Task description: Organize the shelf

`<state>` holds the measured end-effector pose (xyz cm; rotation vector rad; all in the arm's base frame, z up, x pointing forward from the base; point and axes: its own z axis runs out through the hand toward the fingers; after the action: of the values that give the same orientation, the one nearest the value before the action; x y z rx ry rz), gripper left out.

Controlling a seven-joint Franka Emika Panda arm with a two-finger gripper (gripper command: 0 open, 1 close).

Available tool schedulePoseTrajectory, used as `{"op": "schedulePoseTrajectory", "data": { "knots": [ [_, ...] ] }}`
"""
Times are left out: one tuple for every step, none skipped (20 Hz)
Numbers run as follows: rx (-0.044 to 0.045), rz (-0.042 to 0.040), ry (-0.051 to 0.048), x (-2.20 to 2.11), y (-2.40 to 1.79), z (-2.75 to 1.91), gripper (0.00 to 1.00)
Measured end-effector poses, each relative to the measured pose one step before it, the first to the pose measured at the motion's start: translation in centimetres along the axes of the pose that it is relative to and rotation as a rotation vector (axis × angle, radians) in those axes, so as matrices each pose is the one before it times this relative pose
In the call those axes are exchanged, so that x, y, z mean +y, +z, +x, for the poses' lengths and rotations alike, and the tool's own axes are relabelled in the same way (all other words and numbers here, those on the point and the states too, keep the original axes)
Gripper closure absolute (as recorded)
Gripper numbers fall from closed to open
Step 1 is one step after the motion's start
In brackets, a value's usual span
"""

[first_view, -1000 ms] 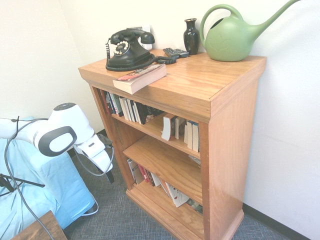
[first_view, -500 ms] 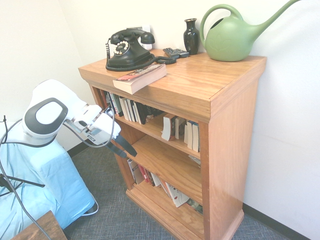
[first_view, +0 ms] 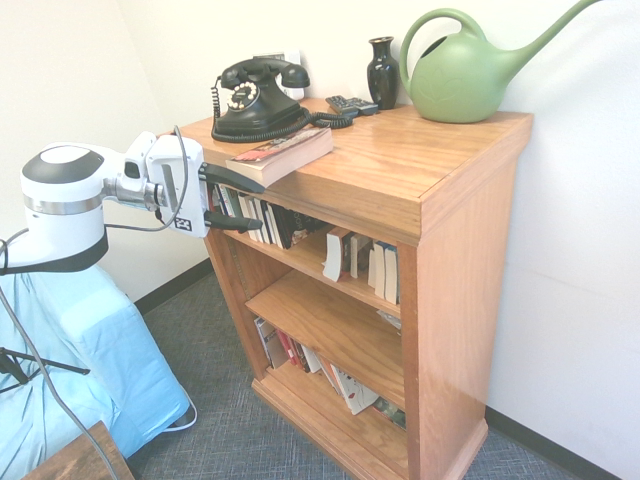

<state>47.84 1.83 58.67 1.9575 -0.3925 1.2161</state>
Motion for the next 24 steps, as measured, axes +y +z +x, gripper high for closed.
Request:
{"op": "schedulePoseTrajectory", "data": {
  "knots": [
    [0.05102,-0.03000,-0.01703,-0.202,-0.198,0.419,0.00],
    [0.04923,-0.03422,-0.01562,-0.179,-0.130,0.321,0.00],
    [0.04346,-0.03331,-0.01388,-0.175,-0.116,0.248,0.00],
    [0.02792,-0.02280,-0.01154,-0.227,-0.135,0.096,0.00],
    [0.01196,-0.00806,-0.01108,-0.325,-0.148,0.008,0.00],
    [0.00575,0.00063,-0.00752,-0.340,-0.148,-0.028,0.00],
    [-0.00025,0.00721,-0.00505,-0.409,-0.094,-0.122,0.00],
    [-0.00023,0.00827,-0.00607,-0.429,-0.050,-0.157,0.00],
    [0.00433,0.01052,-0.00872,-0.480,-0.094,-0.131,0.00],
    [0.00594,0.01678,-0.00844,-0.506,-0.111,-0.116,0.00],
    [0.01255,0.02374,-0.00997,-0.537,-0.171,-0.052,0.00],
    [0.01220,0.02651,-0.00674,-0.439,-0.111,-0.006,0.00],
    [0.00863,0.01788,-0.00403,-0.244,0.005,0.066,0.00],
    [0.00813,0.01125,-0.00186,-0.045,0.164,0.147,0.00],
    [0.00563,-0.00043,0.00013,0.098,0.312,0.225,0.00],
    [0.00142,-0.00501,0.00364,0.135,0.403,0.274,0.00],
    [-0.00020,-0.00533,0.00417,0.112,0.443,0.260,0.00],
    [-0.00158,-0.00495,0.00505,0.098,0.456,0.274,0.00],
    [-0.00316,-0.00349,0.00104,0.015,0.375,0.056,1.00],
    [-0.00328,-0.00295,-0.00007,0.002,0.336,0.016,1.00],
    [-0.00175,-0.00183,-0.00064,-0.020,0.223,-0.019,1.00],
    [-0.00072,-0.00085,-0.00063,-0.038,0.126,-0.008,1.00],
    [0.00007,-0.00018,0.00041,-0.026,0.054,0.050,1.00],
    [0.00068,0.00012,0.00069,-0.016,0.006,0.064,1.00]
  ]
}}
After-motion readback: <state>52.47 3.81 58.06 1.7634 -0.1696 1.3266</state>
